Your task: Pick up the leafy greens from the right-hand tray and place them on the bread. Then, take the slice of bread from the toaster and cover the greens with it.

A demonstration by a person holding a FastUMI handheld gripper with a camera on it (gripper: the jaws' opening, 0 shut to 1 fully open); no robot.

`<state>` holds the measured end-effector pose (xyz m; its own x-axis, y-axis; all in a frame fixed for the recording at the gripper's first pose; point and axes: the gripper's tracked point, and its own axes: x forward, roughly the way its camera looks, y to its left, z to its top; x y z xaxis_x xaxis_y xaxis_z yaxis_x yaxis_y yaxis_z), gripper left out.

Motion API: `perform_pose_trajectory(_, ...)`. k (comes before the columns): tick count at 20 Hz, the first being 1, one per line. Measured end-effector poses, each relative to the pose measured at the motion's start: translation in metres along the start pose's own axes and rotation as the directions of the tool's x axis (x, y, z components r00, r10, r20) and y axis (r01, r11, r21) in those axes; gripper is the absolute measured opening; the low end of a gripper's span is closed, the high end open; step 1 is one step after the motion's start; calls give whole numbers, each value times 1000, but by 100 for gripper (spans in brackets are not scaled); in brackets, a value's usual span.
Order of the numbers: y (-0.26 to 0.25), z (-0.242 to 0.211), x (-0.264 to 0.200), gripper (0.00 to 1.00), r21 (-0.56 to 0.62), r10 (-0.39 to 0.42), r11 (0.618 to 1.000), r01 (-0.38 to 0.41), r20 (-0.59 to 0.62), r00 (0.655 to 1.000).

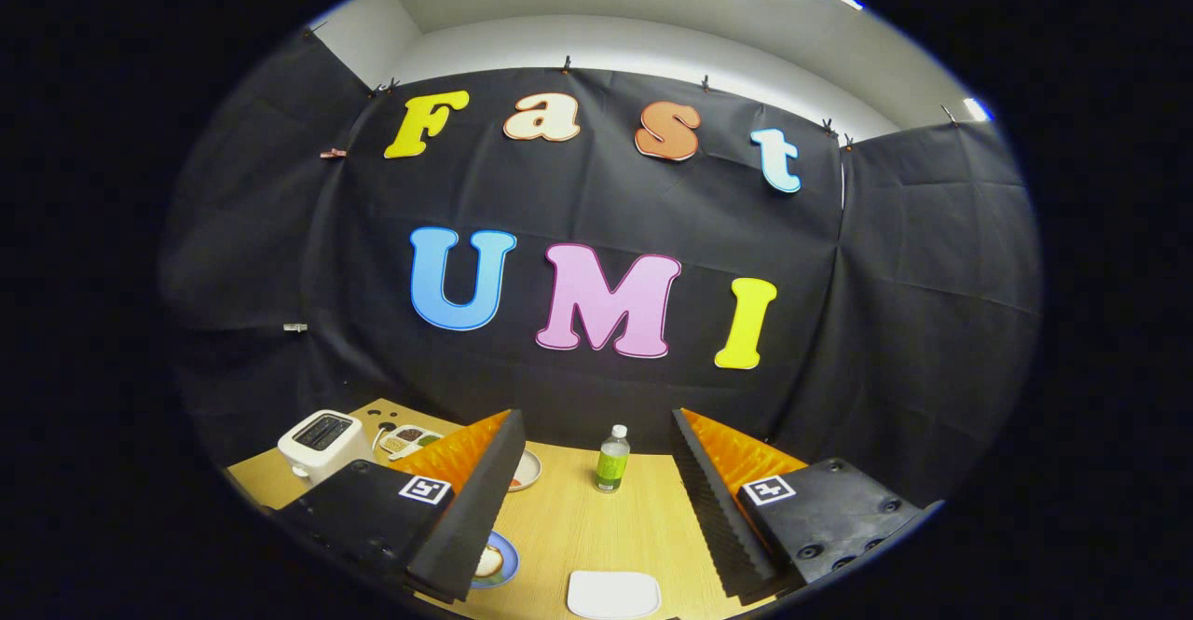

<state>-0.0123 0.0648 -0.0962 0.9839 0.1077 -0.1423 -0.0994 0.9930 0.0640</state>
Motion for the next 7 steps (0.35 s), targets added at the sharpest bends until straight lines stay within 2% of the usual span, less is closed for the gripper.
perform_pose_trajectory(7,-3,-1,12,97,13,-31,999,31,-7,999)
